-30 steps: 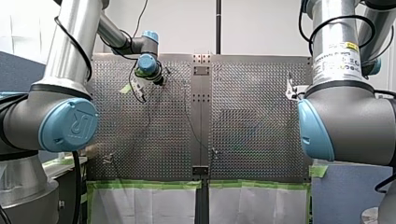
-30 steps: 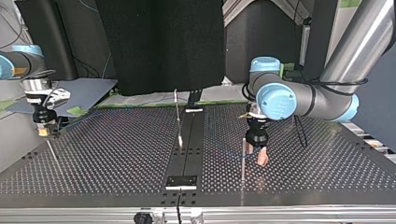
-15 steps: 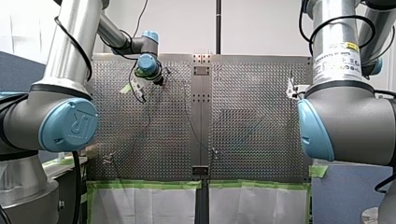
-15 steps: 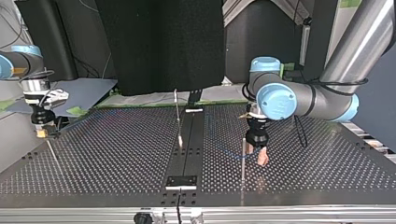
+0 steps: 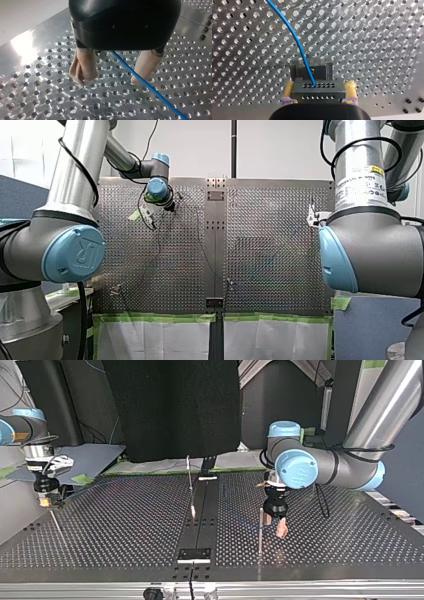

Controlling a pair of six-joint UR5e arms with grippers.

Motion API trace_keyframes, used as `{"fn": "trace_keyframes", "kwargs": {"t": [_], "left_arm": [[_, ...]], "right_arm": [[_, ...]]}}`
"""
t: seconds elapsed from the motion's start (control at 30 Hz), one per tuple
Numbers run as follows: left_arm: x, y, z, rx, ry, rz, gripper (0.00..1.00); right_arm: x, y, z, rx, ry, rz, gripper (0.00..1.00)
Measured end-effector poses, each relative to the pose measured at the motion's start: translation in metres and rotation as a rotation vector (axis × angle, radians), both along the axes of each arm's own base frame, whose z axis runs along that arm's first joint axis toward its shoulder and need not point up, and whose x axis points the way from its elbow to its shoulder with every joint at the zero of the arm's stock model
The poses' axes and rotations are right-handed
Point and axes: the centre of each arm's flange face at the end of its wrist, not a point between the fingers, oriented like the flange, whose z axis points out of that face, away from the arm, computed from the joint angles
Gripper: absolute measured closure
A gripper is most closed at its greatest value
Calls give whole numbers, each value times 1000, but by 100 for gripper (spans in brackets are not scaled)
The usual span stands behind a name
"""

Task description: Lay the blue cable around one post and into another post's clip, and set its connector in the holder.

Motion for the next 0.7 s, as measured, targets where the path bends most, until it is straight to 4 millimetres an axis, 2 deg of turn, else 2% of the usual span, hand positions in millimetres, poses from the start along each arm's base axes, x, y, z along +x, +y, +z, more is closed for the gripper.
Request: {"fn": "trace_keyframes", "kwargs": {"t": [0.7], "left_arm": [[1,3,0,-7,-1,0,0]], "right_arm": [[7,-5,3,27,19,-28,78]]}}
